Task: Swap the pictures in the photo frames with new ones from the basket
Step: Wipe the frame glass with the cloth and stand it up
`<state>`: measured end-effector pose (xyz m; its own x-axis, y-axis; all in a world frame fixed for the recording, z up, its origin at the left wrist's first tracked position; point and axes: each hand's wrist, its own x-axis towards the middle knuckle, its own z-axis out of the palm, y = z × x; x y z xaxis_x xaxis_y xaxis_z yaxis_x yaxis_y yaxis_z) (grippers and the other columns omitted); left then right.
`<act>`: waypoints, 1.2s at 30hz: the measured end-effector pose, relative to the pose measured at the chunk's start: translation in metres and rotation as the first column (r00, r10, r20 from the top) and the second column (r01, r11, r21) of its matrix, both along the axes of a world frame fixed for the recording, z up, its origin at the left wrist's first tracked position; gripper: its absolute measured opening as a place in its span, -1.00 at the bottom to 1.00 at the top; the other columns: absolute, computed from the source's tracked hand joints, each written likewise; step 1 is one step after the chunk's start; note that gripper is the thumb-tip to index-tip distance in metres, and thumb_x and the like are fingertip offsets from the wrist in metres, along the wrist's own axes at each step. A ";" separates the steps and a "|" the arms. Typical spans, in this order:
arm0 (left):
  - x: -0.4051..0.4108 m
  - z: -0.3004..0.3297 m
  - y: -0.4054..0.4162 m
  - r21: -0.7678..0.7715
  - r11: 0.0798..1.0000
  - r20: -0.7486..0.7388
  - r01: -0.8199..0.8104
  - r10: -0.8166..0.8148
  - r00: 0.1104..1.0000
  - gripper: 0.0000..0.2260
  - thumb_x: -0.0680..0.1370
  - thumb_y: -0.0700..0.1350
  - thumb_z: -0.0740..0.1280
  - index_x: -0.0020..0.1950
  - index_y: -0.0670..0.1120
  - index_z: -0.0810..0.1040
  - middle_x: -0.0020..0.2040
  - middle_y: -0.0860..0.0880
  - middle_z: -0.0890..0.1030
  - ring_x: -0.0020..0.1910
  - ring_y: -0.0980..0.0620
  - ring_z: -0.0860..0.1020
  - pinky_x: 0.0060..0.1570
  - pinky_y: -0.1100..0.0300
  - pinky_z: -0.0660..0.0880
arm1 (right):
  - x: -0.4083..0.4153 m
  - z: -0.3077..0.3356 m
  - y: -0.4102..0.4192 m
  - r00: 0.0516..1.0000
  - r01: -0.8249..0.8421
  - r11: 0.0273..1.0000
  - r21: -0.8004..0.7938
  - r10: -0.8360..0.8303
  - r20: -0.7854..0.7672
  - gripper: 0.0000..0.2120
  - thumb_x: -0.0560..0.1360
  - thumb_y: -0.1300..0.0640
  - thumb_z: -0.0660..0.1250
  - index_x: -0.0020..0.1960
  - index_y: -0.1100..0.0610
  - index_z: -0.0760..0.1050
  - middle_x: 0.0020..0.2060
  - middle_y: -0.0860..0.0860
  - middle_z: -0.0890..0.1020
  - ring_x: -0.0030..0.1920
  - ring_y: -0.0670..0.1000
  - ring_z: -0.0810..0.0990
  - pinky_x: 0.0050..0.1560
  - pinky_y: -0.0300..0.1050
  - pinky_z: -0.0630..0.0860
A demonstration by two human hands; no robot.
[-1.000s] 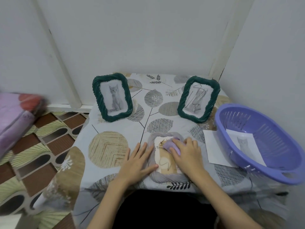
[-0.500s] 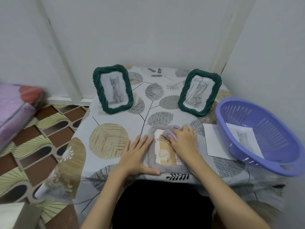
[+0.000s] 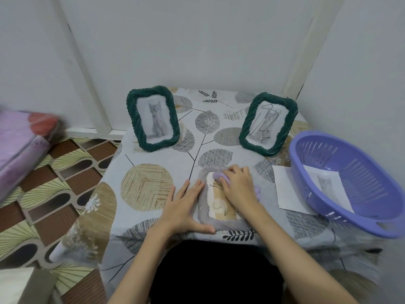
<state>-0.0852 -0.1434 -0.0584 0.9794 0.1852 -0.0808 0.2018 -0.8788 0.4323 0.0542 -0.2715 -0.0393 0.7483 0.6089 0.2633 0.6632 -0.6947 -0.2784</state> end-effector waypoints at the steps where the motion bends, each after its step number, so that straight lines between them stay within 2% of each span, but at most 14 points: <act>1: 0.000 0.000 0.000 0.006 1.000 -0.004 -0.004 0.004 1.000 0.17 0.11 0.53 0.29 0.52 0.09 -0.20 0.54 0.19 -0.13 0.51 0.14 -0.23 0.44 0.00 -0.35 | -0.005 0.001 0.003 0.998 -0.068 0.998 0.009 0.068 -0.013 -0.68 0.56 0.03 0.17 0.25 0.11 0.48 0.19 0.03 0.49 0.15 0.12 0.35 0.17 -0.06 0.26; 3: 0.000 0.000 -0.001 0.020 1.000 -0.007 -0.010 0.010 1.000 0.20 0.10 0.54 0.26 0.52 0.06 -0.22 0.54 0.15 -0.14 0.51 0.14 -0.23 0.43 0.02 -0.36 | -0.020 0.001 -0.006 0.975 -0.221 0.975 0.023 0.221 -0.010 -0.70 0.52 0.06 0.26 0.21 0.12 0.52 0.17 0.05 0.56 0.07 0.15 0.44 0.17 -0.03 0.37; 4: 0.000 -0.001 -0.001 0.020 1.000 -0.005 -0.013 0.013 1.000 0.19 0.12 0.52 0.29 0.52 0.05 -0.22 0.54 0.15 -0.14 0.51 0.14 -0.23 0.44 0.02 -0.35 | -0.028 0.001 -0.017 0.962 -0.272 0.961 0.047 0.271 0.024 -0.71 0.47 0.07 0.32 0.17 0.12 0.54 0.14 0.04 0.59 -0.02 0.16 0.49 0.09 0.00 0.45; 6: 0.001 -0.001 0.000 0.020 1.000 -0.006 -0.011 0.012 1.000 0.16 0.16 0.49 0.33 0.52 0.06 -0.22 0.54 0.17 -0.16 0.51 0.15 -0.24 0.45 0.02 -0.35 | -0.036 -0.001 -0.041 0.945 -0.314 0.948 0.054 0.307 0.109 -0.70 0.38 0.07 0.38 0.11 0.08 0.58 0.08 -0.03 0.65 -0.19 0.13 0.54 -0.13 -0.02 0.54; 8: 0.000 -0.001 0.000 0.018 1.000 -0.007 -0.002 0.002 1.000 0.18 0.12 0.53 0.30 0.52 0.07 -0.22 0.53 0.19 -0.16 0.50 0.16 -0.25 0.45 0.02 -0.36 | -0.029 -0.001 -0.058 0.958 -0.269 0.962 0.055 0.261 0.120 -0.71 0.38 0.09 0.40 0.09 0.08 0.59 0.05 -0.04 0.66 -0.23 0.13 0.53 -0.20 0.03 0.56; 10: 0.000 0.001 0.000 0.020 1.000 -0.005 0.003 -0.003 1.000 0.19 0.08 0.56 0.23 0.52 0.08 -0.23 0.53 0.19 -0.16 0.50 0.16 -0.26 0.45 0.02 -0.36 | -0.012 0.003 -0.053 0.985 -0.167 0.984 0.068 0.164 0.046 -0.74 0.46 0.10 0.37 0.15 0.09 0.57 0.11 -0.02 0.63 -0.12 0.15 0.48 -0.04 0.07 0.48; 12: 0.000 0.002 0.000 0.021 1.000 -0.012 0.003 -0.003 1.000 0.17 0.12 0.53 0.29 0.52 0.08 -0.22 0.53 0.19 -0.17 0.50 0.15 -0.25 0.46 0.00 -0.35 | 0.001 0.004 -0.035 0.992 -0.118 0.988 0.094 0.122 -0.031 -0.72 0.53 0.05 0.28 0.20 0.10 0.54 0.18 -0.01 0.58 0.04 0.14 0.43 0.15 -0.02 0.36; 15: -0.001 0.003 -0.002 0.022 1.000 -0.014 -0.006 0.006 1.000 0.13 0.19 0.46 0.35 0.52 0.07 -0.21 0.54 0.18 -0.16 0.51 0.13 -0.24 0.47 -0.02 -0.32 | -0.008 0.002 -0.013 0.972 -0.223 0.969 0.108 0.230 -0.054 -0.71 0.56 0.01 0.21 0.20 0.10 0.53 0.19 -0.01 0.57 0.20 0.07 0.44 0.28 -0.10 0.27; 18: 0.000 0.003 -0.001 0.043 0.999 -0.023 -0.004 0.005 1.000 0.13 0.19 0.46 0.35 0.52 0.06 -0.21 0.54 0.17 -0.16 0.51 0.12 -0.24 0.47 -0.02 -0.32 | -0.032 0.001 -0.033 0.925 -0.366 0.919 0.145 0.376 -0.049 -0.74 0.48 0.06 0.32 0.10 0.15 0.60 0.08 0.02 0.65 -0.02 0.10 0.54 0.11 -0.16 0.36; 20: 0.000 0.001 -0.001 0.040 0.999 -0.022 -0.002 0.003 1.000 0.13 0.19 0.47 0.34 0.52 0.06 -0.22 0.54 0.18 -0.17 0.51 0.13 -0.24 0.47 -0.02 -0.32 | -0.033 0.002 -0.052 0.923 -0.363 0.915 0.176 0.379 -0.067 -0.74 0.42 0.09 0.38 0.05 0.18 0.62 0.02 0.04 0.67 -0.10 0.12 0.56 0.06 -0.19 0.37; 25: 0.000 0.002 -0.001 0.041 0.999 -0.026 0.005 -0.004 1.000 0.13 0.19 0.47 0.33 0.52 0.07 -0.22 0.54 0.18 -0.17 0.51 0.13 -0.25 0.47 -0.03 -0.32 | -0.009 0.004 -0.040 0.973 -0.093 0.963 0.253 0.142 -0.182 -0.74 0.41 0.12 0.43 0.07 0.18 0.60 0.00 0.16 0.50 0.08 0.13 0.47 0.18 -0.04 0.40; 28: -0.001 0.002 0.000 0.035 0.999 -0.028 0.001 0.000 1.000 0.13 0.19 0.47 0.34 0.52 0.07 -0.22 0.53 0.19 -0.17 0.51 0.13 -0.25 0.47 -0.03 -0.32 | -0.018 0.006 -0.025 0.962 -0.146 0.963 0.225 0.192 -0.196 -0.76 0.43 0.08 0.39 0.06 0.14 0.60 -0.02 0.13 0.50 0.09 0.11 0.48 0.18 -0.02 0.41; 32: 0.000 0.001 0.000 0.039 0.999 -0.022 0.005 -0.004 1.000 0.14 0.18 0.48 0.32 0.52 0.08 -0.22 0.53 0.19 -0.18 0.50 0.14 -0.26 0.47 -0.01 -0.34 | -0.032 0.007 -0.051 0.920 -0.288 0.937 0.198 0.328 -0.212 -0.77 0.39 0.04 0.40 0.01 0.09 0.62 -0.09 0.11 0.55 -0.01 0.10 0.54 0.02 0.04 0.51; 36: 0.000 0.001 0.000 0.031 1.000 -0.016 0.004 -0.004 1.000 0.13 0.18 0.48 0.33 0.52 0.09 -0.22 0.53 0.19 -0.17 0.50 0.14 -0.25 0.47 -0.01 -0.34 | -0.010 0.012 -0.048 0.958 -0.154 0.969 0.195 0.194 -0.209 -0.75 0.39 0.13 0.44 0.06 0.17 0.62 -0.07 0.17 0.53 0.03 0.16 0.50 0.12 -0.05 0.42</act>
<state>-0.0853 -0.1429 -0.0571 0.9787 0.1839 -0.0909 0.2050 -0.8924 0.4020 0.0447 -0.3197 -0.0272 0.6868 0.6946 0.2143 0.6756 -0.5011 -0.5408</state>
